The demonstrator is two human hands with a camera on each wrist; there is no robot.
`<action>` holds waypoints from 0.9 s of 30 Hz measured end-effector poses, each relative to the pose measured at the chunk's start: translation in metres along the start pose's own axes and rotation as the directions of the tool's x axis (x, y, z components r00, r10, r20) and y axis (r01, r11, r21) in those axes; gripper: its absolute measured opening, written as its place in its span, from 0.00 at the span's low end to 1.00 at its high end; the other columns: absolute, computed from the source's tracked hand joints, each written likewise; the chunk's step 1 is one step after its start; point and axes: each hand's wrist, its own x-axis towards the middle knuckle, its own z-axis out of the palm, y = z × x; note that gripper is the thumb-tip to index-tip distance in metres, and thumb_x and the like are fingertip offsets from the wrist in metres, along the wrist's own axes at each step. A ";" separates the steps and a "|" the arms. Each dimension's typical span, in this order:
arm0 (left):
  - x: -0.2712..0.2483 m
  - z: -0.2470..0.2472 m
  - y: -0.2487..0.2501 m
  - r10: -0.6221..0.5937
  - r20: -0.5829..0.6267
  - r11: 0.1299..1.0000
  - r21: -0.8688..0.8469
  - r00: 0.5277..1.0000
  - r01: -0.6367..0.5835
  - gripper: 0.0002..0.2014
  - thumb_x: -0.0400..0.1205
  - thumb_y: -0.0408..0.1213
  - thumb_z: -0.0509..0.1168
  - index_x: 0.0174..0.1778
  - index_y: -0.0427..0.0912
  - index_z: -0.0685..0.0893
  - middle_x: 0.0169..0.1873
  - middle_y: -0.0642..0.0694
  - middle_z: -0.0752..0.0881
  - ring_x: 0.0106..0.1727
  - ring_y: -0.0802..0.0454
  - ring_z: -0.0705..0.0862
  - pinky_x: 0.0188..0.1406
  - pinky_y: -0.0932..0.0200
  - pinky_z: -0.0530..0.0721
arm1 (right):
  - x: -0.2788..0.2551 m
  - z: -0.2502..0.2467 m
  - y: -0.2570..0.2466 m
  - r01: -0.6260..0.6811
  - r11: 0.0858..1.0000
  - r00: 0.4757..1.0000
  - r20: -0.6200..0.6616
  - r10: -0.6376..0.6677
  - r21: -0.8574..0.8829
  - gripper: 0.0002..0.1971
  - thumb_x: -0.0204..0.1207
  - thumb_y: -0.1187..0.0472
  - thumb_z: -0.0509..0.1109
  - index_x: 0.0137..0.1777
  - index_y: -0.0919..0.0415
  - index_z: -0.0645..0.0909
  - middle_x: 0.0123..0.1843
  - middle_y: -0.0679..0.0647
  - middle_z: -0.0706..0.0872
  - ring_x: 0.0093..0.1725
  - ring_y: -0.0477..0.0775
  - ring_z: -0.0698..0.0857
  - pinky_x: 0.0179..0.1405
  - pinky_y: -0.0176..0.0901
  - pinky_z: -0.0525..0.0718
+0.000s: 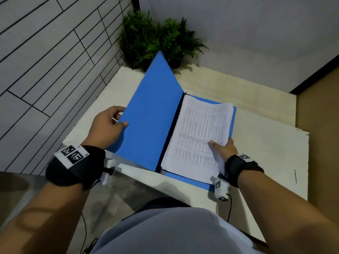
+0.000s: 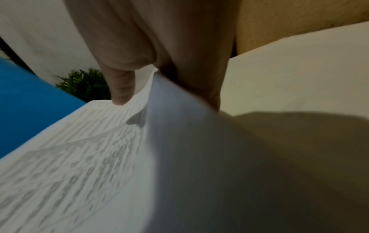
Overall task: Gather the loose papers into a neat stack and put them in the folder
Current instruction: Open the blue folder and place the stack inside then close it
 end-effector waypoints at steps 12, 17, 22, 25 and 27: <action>-0.027 0.079 0.091 0.178 0.720 0.952 -0.297 0.671 0.067 0.21 0.81 0.44 0.70 0.71 0.56 0.78 0.69 0.54 0.80 0.63 0.49 0.85 0.57 0.57 0.85 | -0.031 -0.021 -0.003 -0.015 0.999 0.988 0.156 0.008 0.044 0.41 0.75 0.32 0.63 0.81 0.56 0.64 0.79 0.48 0.70 0.77 0.53 0.72 0.80 0.56 0.66; 0.011 0.128 0.032 -0.161 0.478 0.980 -0.028 0.864 0.198 0.35 0.81 0.42 0.70 0.82 0.45 0.63 0.81 0.43 0.68 0.80 0.43 0.70 0.72 0.53 0.75 | -0.034 -0.044 0.007 -0.100 0.993 0.981 0.172 0.089 0.059 0.41 0.70 0.24 0.55 0.70 0.55 0.80 0.69 0.51 0.84 0.66 0.55 0.84 0.76 0.54 0.74; 0.011 0.160 0.002 -0.246 0.445 0.960 -0.013 0.861 0.280 0.37 0.79 0.43 0.72 0.82 0.39 0.63 0.75 0.38 0.76 0.71 0.38 0.79 0.69 0.49 0.79 | -0.038 -0.024 0.006 -0.051 0.999 0.986 0.160 0.049 0.008 0.51 0.68 0.23 0.58 0.83 0.57 0.60 0.84 0.50 0.64 0.83 0.54 0.65 0.83 0.55 0.60; 0.013 0.160 -0.004 -0.255 0.392 0.944 -0.096 0.884 0.315 0.27 0.80 0.37 0.71 0.73 0.36 0.72 0.66 0.36 0.83 0.60 0.39 0.85 0.59 0.49 0.84 | -0.026 -0.007 0.008 0.101 0.967 0.985 0.161 -0.064 -0.233 0.72 0.43 0.11 0.56 0.84 0.60 0.59 0.84 0.54 0.62 0.84 0.57 0.62 0.84 0.56 0.58; 0.020 0.148 -0.012 -0.277 0.306 0.948 -0.071 0.911 0.312 0.24 0.81 0.36 0.69 0.72 0.34 0.74 0.65 0.35 0.84 0.59 0.38 0.85 0.55 0.54 0.82 | -0.018 0.010 0.010 0.099 0.961 0.972 0.230 -0.039 -0.257 0.63 0.57 0.16 0.59 0.84 0.61 0.58 0.84 0.54 0.62 0.84 0.57 0.62 0.84 0.55 0.58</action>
